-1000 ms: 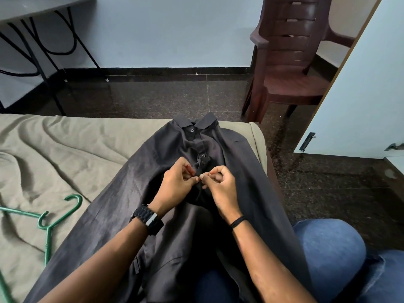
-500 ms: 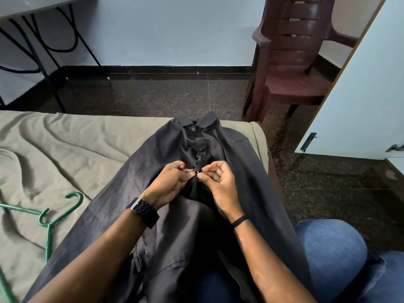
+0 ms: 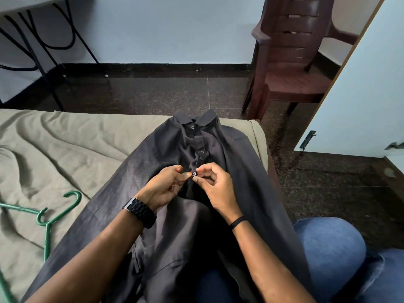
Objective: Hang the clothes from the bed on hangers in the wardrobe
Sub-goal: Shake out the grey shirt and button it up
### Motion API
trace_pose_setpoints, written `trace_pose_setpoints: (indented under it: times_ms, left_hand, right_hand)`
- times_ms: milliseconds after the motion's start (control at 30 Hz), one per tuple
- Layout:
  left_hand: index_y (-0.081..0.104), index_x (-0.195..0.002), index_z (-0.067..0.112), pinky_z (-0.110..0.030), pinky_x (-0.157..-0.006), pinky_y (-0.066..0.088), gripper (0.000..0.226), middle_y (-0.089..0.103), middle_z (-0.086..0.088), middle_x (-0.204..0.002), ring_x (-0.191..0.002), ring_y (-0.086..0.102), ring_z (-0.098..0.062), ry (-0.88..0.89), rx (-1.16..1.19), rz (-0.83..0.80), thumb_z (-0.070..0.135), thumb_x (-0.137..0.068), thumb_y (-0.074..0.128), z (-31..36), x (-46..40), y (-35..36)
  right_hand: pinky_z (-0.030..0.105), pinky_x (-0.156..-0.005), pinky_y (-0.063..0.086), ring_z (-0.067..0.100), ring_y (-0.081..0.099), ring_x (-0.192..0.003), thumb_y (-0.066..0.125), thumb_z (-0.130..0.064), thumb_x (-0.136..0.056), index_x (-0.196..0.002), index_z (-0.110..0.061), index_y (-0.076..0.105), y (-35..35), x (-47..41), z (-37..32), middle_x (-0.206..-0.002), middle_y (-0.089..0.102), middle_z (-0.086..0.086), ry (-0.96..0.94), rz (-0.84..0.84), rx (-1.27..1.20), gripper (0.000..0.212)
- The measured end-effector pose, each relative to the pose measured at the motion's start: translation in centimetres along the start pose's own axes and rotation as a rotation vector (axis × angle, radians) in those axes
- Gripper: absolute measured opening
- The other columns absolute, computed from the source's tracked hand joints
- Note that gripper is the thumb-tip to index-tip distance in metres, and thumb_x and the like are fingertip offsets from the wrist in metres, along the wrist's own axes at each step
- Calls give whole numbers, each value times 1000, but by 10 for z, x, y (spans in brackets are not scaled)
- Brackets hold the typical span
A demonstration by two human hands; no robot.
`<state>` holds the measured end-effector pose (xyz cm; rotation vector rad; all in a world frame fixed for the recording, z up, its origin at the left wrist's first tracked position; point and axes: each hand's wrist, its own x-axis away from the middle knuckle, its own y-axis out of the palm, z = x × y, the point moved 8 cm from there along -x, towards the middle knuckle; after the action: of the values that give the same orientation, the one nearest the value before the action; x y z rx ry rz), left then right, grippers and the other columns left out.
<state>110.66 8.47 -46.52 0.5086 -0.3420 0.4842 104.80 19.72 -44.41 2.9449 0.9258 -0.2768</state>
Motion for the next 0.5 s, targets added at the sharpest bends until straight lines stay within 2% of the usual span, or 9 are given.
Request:
trace_pose_setpoints:
  times_ms: [67, 200, 333, 433, 500]
  left_hand:
    - [32, -66, 14, -12, -54, 48, 42, 58, -6, -54, -54, 58, -9, 21, -43, -3, -20, -91, 35, 5, 1, 2]
    - [33, -66, 13, -15, -56, 53, 42, 63, -13, -65, -61, 64, -15, 98, -61, -47, -21, -90, 38, 17, 1, 9]
    - [34, -66, 13, -20, -60, 55, 41, 61, -13, -69, -63, 63, -17, 186, -59, -55, -19, -89, 44, 21, -2, 18]
    - [36, -67, 14, -26, -64, 45, 40, 64, -8, -70, -66, 58, -18, 250, -117, -37, -17, -87, 51, 26, -8, 20]
    - [37, -67, 13, -26, -62, 44, 38, 67, -3, -69, -65, 59, -17, 290, -144, -47, -15, -87, 53, 34, -14, 25]
  right_hand:
    - [17, -74, 52, 6, 66, -77, 72, 5, -78, -84, -18, 63, -2, 1, -2, -84, 68, -4, -40, 46, 76, 26]
    - [19, -71, 56, 2, 69, -75, 69, 0, -84, -91, -10, 70, -6, 3, -5, -81, 69, -12, -92, 141, 139, 13]
    - [30, -71, 59, 8, 70, -74, 66, -6, -88, -92, -7, 71, -13, 2, -2, -80, 71, -5, -48, 235, 136, 7]
    - [23, -71, 55, 5, 68, -72, 67, -8, -88, -94, -10, 69, -18, -1, -7, -81, 72, 0, -49, 262, 142, 7]
    - [23, -71, 55, 4, 68, -75, 66, -10, -89, -95, -12, 68, -21, -9, -13, -82, 72, -3, -56, 262, 177, 7]
